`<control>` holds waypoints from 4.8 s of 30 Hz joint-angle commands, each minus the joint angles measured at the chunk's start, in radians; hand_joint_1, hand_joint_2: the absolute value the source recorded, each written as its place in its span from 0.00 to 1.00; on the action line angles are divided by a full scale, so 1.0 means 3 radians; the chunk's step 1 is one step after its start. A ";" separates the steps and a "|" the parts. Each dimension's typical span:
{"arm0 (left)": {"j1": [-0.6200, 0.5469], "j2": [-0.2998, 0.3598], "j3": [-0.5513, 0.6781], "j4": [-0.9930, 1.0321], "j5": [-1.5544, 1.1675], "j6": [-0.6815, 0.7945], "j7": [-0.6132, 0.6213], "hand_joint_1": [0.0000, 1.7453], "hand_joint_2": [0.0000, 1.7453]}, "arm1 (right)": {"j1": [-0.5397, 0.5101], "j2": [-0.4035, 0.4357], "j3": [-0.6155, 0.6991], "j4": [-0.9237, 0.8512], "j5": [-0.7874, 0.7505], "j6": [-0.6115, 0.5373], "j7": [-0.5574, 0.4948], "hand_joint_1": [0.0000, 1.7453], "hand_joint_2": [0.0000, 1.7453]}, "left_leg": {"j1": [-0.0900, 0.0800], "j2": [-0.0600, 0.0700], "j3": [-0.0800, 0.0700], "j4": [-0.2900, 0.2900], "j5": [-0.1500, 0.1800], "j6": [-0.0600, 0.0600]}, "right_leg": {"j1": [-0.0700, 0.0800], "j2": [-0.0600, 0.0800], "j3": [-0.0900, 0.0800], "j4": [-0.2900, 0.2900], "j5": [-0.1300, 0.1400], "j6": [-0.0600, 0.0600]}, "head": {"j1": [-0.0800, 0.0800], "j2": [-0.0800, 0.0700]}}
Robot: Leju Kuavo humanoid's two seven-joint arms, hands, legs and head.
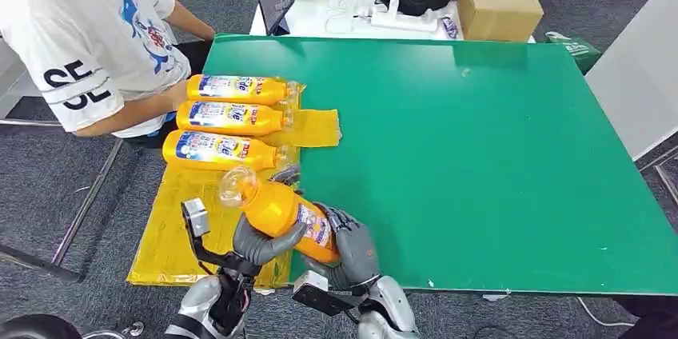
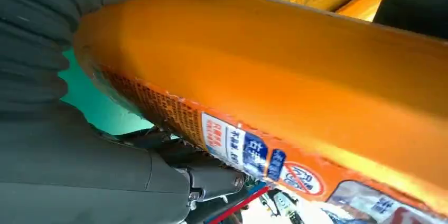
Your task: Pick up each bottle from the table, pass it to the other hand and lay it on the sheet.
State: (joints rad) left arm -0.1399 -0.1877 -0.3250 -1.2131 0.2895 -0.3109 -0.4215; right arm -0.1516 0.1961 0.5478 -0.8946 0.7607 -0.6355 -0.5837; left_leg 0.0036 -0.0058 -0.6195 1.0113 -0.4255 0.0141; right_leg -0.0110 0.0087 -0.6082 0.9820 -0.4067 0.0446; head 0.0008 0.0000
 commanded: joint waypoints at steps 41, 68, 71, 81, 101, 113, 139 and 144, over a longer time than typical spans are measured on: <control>-0.0155 0.0646 0.0652 -0.0550 -0.3248 0.2086 0.0102 1.00 1.00 | 0.0757 -0.0024 -0.1198 -0.2841 -0.2113 0.0652 -0.0382 0.00 0.00 | 0.0001 -0.0004 0.0010 -0.0002 -0.0002 -0.0003 | 0.0002 -0.0006 0.0012 -0.0002 -0.0004 -0.0005 | 0.0000 0.0000; -0.0564 0.0831 -0.0046 0.1125 -0.4517 0.2047 0.0245 0.00 1.00 | 0.0431 0.0005 -0.0956 -0.2154 -0.1889 0.0899 -0.0330 0.00 0.00 | 0.0002 0.0010 0.0018 -0.0006 -0.0002 -0.0004 | 0.0002 0.0008 0.0018 -0.0006 0.0001 -0.0005 | 0.0000 0.0000; -0.0543 0.0837 -0.0049 0.1105 -0.4487 0.2004 0.0233 0.00 1.00 | 0.0429 0.0010 -0.0964 -0.2141 -0.1894 0.0910 -0.0325 0.00 0.00 | 0.0002 0.0011 0.0018 -0.0006 -0.0002 -0.0004 | 0.0003 0.0008 0.0018 -0.0006 0.0001 -0.0005 | 0.0001 0.0000; -0.0321 0.0909 -0.0010 0.0880 -0.3717 0.1224 -0.0056 0.00 0.00 | 0.0354 0.0030 -0.1043 -0.1920 -0.1916 0.0976 -0.0249 0.00 0.00 | 0.0001 -0.0003 0.0024 -0.0006 -0.0001 -0.0003 | 0.0001 0.0001 0.0030 -0.0006 -0.0001 -0.0003 | 0.0000 0.0000; 0.0036 -0.0145 0.1029 -0.1160 -0.1629 0.2732 -0.0922 0.00 0.00 | 0.0436 0.0118 -0.0837 -0.1635 -0.1722 0.0904 -0.0095 0.00 0.00 | 0.0003 -0.0017 0.0019 0.0002 -0.0001 -0.0003 | 0.0003 -0.0010 0.0030 0.0000 -0.0007 0.0005 | -0.0001 0.0000; 0.0896 -0.0203 0.0494 -0.1688 -0.0764 0.1974 -0.0772 0.00 1.00 | 0.0906 0.0133 -0.1138 -0.2180 -0.1872 0.0676 -0.0280 0.00 1.00 | 0.0000 -0.0019 0.0026 -0.0005 -0.0005 -0.0002 | 0.0000 -0.0016 0.0034 -0.0007 -0.0014 0.0006 | 0.0000 0.0000; 0.1082 -0.0295 0.0129 -0.0870 -0.0708 0.1883 -0.0803 0.00 1.00 | 0.1076 0.0083 -0.0464 -0.1808 -0.1615 -0.0209 -0.0382 0.00 1.00 | 0.0000 -0.0010 0.0033 -0.0008 -0.0020 0.0000 | 0.0001 -0.0012 0.0038 -0.0013 -0.0017 0.0002 | -0.0001 0.0000; 0.1079 -0.0287 0.0113 -0.0904 -0.0704 0.1916 -0.0802 0.00 1.00 | 0.1084 0.0081 -0.0487 -0.1821 -0.1588 -0.0209 -0.0382 0.00 1.00 | -0.0001 -0.0011 0.0024 -0.0005 -0.0018 -0.0001 | -0.0001 -0.0012 0.0028 -0.0009 -0.0016 0.0002 | -0.0001 0.0000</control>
State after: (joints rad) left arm 0.2165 -0.2747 -0.2499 -1.5431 0.0770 0.2518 -0.6611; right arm 0.2002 0.2350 0.3899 -1.5312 0.2842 -0.6912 -0.6992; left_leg 0.0026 -0.0089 -0.6159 1.0111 -0.4303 0.0144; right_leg -0.0120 0.0063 -0.6038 0.9808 -0.4109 0.0463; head 0.0004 0.0000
